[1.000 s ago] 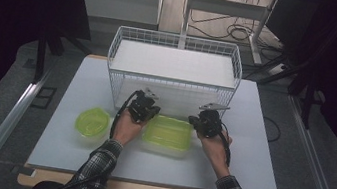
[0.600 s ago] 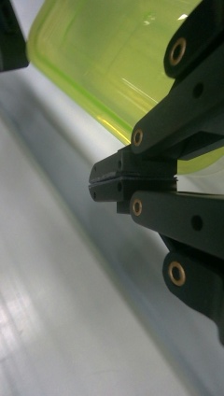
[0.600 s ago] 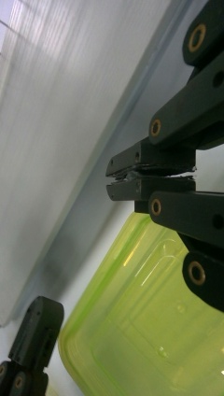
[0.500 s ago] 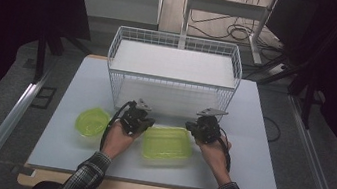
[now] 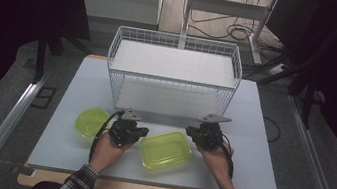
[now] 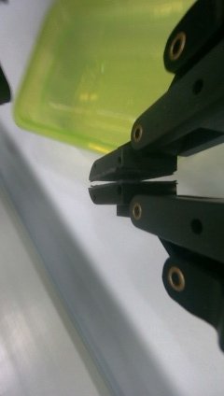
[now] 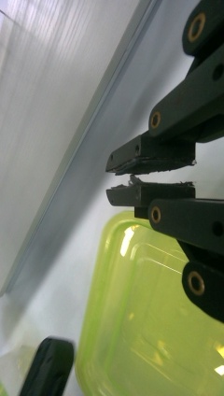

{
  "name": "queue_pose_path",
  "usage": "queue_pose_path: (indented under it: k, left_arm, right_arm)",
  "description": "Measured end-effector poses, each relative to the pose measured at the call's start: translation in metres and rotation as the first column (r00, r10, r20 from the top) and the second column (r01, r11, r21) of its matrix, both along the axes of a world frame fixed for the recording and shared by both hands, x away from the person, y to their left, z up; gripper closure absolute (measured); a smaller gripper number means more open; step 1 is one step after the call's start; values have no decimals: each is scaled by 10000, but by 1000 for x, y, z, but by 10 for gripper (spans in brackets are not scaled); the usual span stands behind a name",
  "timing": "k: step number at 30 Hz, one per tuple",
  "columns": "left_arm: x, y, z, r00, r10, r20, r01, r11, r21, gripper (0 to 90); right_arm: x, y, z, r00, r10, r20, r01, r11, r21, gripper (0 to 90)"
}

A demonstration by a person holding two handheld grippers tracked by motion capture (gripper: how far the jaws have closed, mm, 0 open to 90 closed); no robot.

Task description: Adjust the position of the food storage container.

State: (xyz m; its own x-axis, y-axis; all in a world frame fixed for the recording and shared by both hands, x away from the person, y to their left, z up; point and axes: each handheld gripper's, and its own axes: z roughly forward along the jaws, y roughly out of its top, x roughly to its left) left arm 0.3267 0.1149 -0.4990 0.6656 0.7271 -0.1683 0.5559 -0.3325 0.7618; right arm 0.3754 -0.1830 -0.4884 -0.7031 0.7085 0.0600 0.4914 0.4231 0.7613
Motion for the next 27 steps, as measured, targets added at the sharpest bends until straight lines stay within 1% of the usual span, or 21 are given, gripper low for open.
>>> queue_pose_path:
  k: [1,2,3,5,6,7,8,11,12,13,14,15,16,17,19,20,21,22,23,25,27]
  left_arm:
    - [-4,4,3,10000,36,68,-35,9998,-194,858]
    - [-4,4,3,10000,36,68,-35,9998,-194,846]
    - [-9,10,6,9997,70,214,-63,9994,-326,846]
    - [-19,17,9,9990,79,433,-61,9991,-421,771]
    - [-19,17,9,9990,79,433,-61,9991,-421,744]
    - [-29,22,9,9981,153,596,-126,9989,-446,702]
    - [-29,22,9,9981,153,596,-126,9989,-446,666]
    - [-43,32,9,9968,385,703,-350,9981,-497,570]
    - [-43,32,9,9968,385,703,-350,9981,-497,537]
    - [-49,35,7,9961,460,749,-419,9976,-558,509]
    - [-49,35,7,9961,460,749,-419,9976,-558,481]
    - [-57,37,5,9955,537,779,-499,9976,-489,437]
    - [-57,37,5,9955,537,779,-499,9976,-489,410]
    - [-65,37,2,9943,564,903,-530,9978,-400,378]
    - [-70,37,0,9939,547,963,-540,9985,-98,302]
    - [-70,37,0,9939,547,963,-540,9985,-98,273]
    - [-74,35,-1,9931,572,1023,-587,9982,119,224]
    - [-77,34,-1,9924,631,1058,-664,9974,285,224]
    - [-79,33,-1,9928,646,1013,-690,9968,409,170]
    - [-82,33,-2,9936,590,961,-626,9974,348,76]
    - [-86,33,-3,9943,497,941,-537,9978,394,43]
  right_arm:
    - [-2,-2,1,10000,12,13,-12,10000,55,796]
    - [-2,-2,1,10000,12,13,-12,10000,55,796]
    - [-5,-5,3,10000,5,-1,-5,9999,127,784]
    - [-14,-13,8,9999,109,11,-110,9996,245,725]
    - [-14,-13,8,9999,109,11,-110,9996,245,725]
    - [-22,-16,10,9997,232,33,-233,9995,232,687]
    - [-22,-16,10,9997,232,33,-233,9995,232,687]
    - [-34,-21,13,9992,376,122,-379,9991,179,603]
    - [-34,-21,13,9992,376,122,-379,9991,179,603]
    - [-40,-24,14,9989,447,158,-449,9989,154,554]
    - [-40,-24,14,9989,447,158,-449,9989,154,554]
    - [-45,-26,14,9986,475,214,-478,9987,152,515]
    - [-46,-27,13,9986,489,210,-492,9987,148,497]
    - [-48,-27,13,9985,509,199,-512,9986,147,477]
    - [-52,-28,12,9981,566,225,-569,9983,123,434]
    - [-54,-28,11,9979,606,232,-609,9981,111,415]
    - [-56,-28,11,9971,707,278,-709,9975,58,396]
    - [-56,-28,11,9971,707,278,-709,9975,58,396]
    - [-59,-28,10,9965,777,317,-777,9970,13,376]
    - [-65,-28,8,9946,952,420,-950,9954,-70,299]
    - [-68,-30,7,9937,1049,393,-1052,9944,54,255]
